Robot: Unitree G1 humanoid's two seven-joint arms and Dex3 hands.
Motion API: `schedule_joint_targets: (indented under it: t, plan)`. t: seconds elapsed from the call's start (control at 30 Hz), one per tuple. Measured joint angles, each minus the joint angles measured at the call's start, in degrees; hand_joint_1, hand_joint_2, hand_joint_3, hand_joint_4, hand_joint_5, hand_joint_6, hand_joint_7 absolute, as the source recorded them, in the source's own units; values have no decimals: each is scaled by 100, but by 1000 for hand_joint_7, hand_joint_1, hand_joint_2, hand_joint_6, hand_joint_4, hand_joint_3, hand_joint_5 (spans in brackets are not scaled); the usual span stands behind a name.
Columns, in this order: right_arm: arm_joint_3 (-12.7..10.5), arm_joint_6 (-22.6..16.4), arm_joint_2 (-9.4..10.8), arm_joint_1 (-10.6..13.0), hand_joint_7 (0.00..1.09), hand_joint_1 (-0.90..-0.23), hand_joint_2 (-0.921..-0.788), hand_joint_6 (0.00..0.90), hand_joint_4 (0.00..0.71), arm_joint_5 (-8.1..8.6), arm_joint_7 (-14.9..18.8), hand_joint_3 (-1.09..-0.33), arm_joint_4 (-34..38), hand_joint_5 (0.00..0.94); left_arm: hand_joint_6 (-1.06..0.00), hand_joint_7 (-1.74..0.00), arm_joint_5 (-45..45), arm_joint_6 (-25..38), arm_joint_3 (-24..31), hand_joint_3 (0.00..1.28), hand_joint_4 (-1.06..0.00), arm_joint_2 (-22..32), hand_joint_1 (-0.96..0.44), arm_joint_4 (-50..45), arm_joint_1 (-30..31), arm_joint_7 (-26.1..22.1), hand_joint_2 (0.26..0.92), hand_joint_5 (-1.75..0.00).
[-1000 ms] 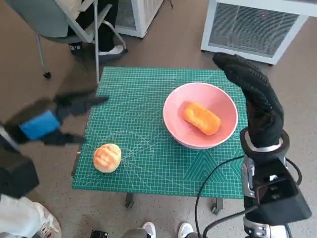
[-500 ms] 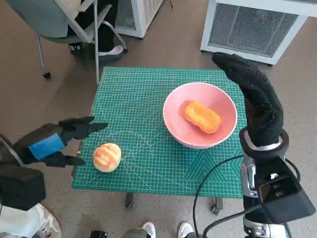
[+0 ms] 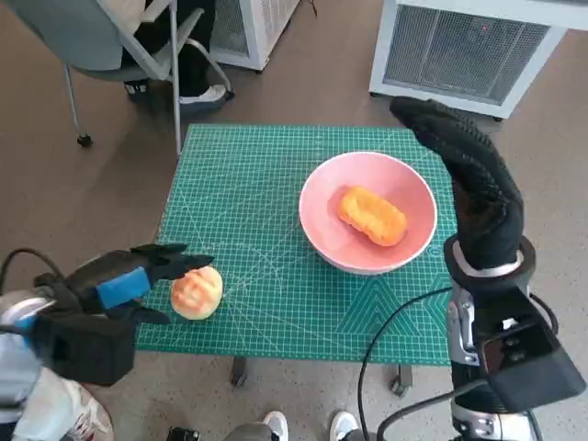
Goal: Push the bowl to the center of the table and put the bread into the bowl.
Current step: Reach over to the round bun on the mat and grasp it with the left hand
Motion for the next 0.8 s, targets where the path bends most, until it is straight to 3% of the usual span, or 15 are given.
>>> schedule_joint_targets:
  t: [0.17,0.43,0.47,0.5,0.53,0.57,0.63,0.67,0.8]
  plan:
    - [3,18,-2,-2,718,-532,-921,-1,347,33,2,-753,-7,7,-451,-33,412,-158,-299,4,-376,-221,-45,437,-107,423,901,-24]
    - [2,18,-7,0,718,-542,-921,-1,347,53,17,-750,-10,6,-653,-96,801,-418,-620,63,-592,-382,22,1036,-300,820,920,-62]
    - [1,18,-7,-1,718,-542,-921,-1,347,54,18,-750,-10,6,-603,-564,808,-431,-639,119,-662,-384,-112,1078,-335,834,920,-91]
    - [1,18,-8,-1,718,-543,-921,-1,347,54,20,-750,-9,6,-556,-880,828,-434,-659,168,-706,-385,-196,1115,-376,850,920,-109]
    - [1,17,-8,-1,718,-543,-921,-1,347,54,21,-750,-9,6,-556,-880,851,-431,-679,168,-706,-387,-196,1145,-418,865,920,-109]
    - [1,16,-8,-1,718,-542,-921,-1,347,54,23,-750,-8,6,-524,-1111,880,-431,-701,193,-594,-389,-100,1183,-467,895,921,-704]
    - [1,15,-8,-1,718,-542,-921,-1,347,53,25,-750,-7,6,-504,-1192,919,-435,-732,195,-571,-390,-50,1248,-541,955,921,-1017]
    - [1,13,-8,-1,718,-542,-921,-1,347,52,25,-750,-7,6,-505,-1204,947,-446,-745,186,-574,-391,-32,1294,-574,1000,921,-1134]
    - [1,-4,-8,0,718,-538,-921,-1,347,48,24,-751,-7,5,-523,-1205,1011,-494,-754,166,-585,-390,-7,1402,-656,1126,921,-1282]
